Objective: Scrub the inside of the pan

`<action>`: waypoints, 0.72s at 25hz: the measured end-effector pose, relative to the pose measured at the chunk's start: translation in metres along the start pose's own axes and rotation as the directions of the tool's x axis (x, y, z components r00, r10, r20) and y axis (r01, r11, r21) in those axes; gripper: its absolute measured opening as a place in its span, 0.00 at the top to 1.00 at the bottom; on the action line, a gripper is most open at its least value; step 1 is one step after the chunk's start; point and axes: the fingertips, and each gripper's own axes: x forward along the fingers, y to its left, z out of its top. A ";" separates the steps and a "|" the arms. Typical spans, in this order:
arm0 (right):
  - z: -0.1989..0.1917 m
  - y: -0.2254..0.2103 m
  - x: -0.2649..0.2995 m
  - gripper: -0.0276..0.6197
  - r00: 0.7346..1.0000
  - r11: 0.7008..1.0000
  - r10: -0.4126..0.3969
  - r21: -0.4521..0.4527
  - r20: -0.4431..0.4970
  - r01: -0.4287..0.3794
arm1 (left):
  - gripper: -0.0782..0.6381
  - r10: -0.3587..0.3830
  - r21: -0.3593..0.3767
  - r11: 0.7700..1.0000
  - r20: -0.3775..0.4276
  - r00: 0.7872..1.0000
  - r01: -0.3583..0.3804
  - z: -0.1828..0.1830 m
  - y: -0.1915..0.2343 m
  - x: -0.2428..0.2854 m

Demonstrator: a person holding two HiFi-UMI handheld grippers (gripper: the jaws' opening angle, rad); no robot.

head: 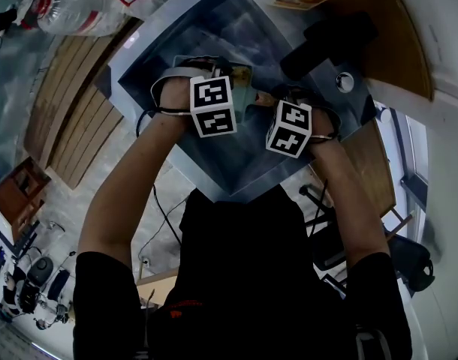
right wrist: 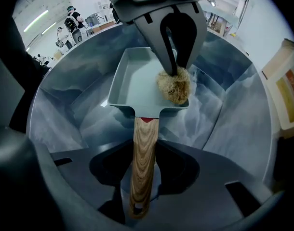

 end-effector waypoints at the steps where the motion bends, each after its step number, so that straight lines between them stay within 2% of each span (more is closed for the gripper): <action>1: 0.000 0.000 0.000 0.72 1.000 1.000 -0.001 0.002 -0.002 0.001 | 0.82 0.017 0.038 0.999 -0.024 1.000 -0.016 0.001 0.001 0.003; 4: 0.000 0.000 0.001 0.72 1.000 1.000 -0.002 0.003 -0.007 0.002 | 0.82 0.061 0.142 0.989 -0.087 0.994 -0.048 0.006 0.003 0.013; 6: 0.000 0.000 0.001 0.72 1.000 1.000 -0.002 0.005 -0.008 0.002 | 0.82 0.083 0.180 0.982 -0.110 0.990 -0.062 0.009 0.003 0.019; 14: 0.000 0.000 0.002 0.72 1.000 1.000 -0.003 0.019 -0.012 0.003 | 0.84 0.139 0.247 0.964 -0.143 0.980 -0.101 0.008 0.009 0.025; 18: -0.001 0.000 0.002 0.73 1.000 1.000 0.001 0.025 -0.016 -0.001 | 0.84 0.159 0.282 0.954 -0.180 0.971 -0.103 -0.003 0.010 0.022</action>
